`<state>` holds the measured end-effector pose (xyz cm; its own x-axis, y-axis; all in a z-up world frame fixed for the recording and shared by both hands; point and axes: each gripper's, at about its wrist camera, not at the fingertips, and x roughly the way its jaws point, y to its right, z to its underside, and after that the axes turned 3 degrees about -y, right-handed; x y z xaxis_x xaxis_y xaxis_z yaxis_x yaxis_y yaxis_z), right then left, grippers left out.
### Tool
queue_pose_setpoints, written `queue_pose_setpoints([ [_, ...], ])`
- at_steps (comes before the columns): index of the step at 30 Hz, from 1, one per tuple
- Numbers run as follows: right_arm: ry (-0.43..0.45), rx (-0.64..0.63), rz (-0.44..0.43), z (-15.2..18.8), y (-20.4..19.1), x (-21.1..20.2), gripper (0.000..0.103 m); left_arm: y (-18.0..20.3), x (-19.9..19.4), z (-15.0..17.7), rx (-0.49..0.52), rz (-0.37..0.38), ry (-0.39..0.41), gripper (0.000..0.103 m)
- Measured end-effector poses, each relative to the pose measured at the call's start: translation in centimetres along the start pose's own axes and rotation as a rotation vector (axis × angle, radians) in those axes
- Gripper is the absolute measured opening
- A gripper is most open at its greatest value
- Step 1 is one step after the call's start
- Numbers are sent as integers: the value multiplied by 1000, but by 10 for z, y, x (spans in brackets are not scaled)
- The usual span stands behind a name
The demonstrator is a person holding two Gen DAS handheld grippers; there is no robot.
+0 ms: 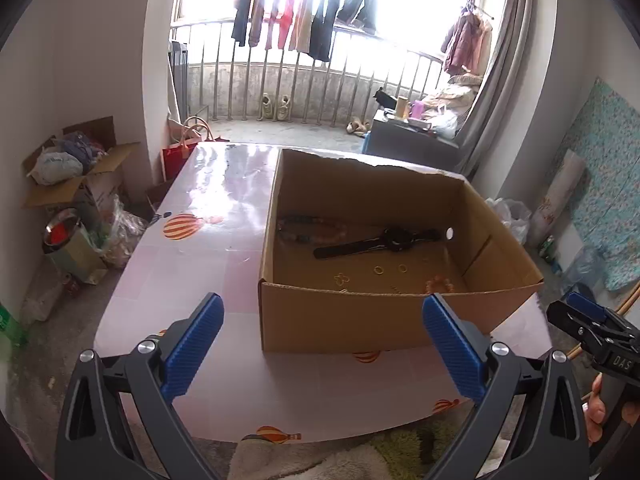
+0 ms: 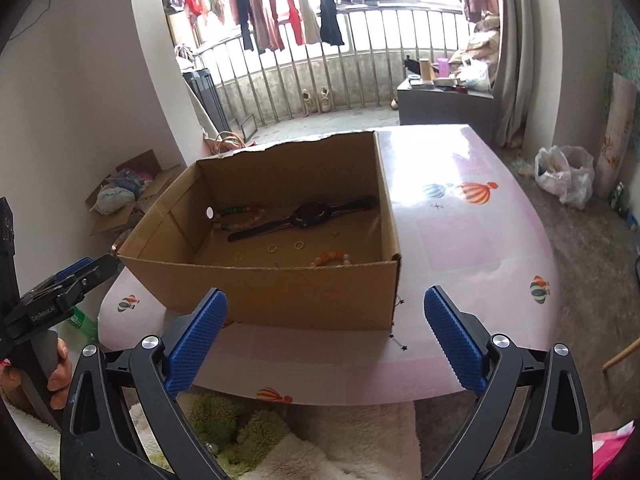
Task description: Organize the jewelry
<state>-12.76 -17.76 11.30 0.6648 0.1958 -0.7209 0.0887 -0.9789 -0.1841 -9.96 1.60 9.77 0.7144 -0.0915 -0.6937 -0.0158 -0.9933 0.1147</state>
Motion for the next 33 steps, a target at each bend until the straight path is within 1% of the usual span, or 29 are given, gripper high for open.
queue_pose_setpoints([
  [1,-12,4,15,2,-4,4,95,3,0,1,18,-23,0,98],
  [5,-25,-11,65,6,-21,11,95,15,-4,3,80,-25,25,98],
  [7,-19,-19,86,6,-27,12,95,19,-3,2,93,-77,25,98],
  [8,-15,-21,101,6,-31,11,95,21,-1,1,94,-95,16,98],
  [10,-13,-24,102,5,-34,11,95,23,3,1,104,-86,-1,98],
  [12,-18,-13,99,5,-35,13,95,25,10,1,106,-86,-47,98],
  [17,-54,-11,129,7,-41,20,95,30,24,5,94,-87,-129,98],
  [21,-82,-27,148,11,-44,26,95,32,32,9,100,-110,-173,98],
  [24,-100,-30,154,13,-43,29,95,30,37,11,79,-102,-209,98],
  [29,-119,-26,160,14,-42,33,95,27,43,13,59,-96,-248,98],
  [33,-130,-17,166,14,-41,36,95,26,46,13,45,-92,-263,98],
])
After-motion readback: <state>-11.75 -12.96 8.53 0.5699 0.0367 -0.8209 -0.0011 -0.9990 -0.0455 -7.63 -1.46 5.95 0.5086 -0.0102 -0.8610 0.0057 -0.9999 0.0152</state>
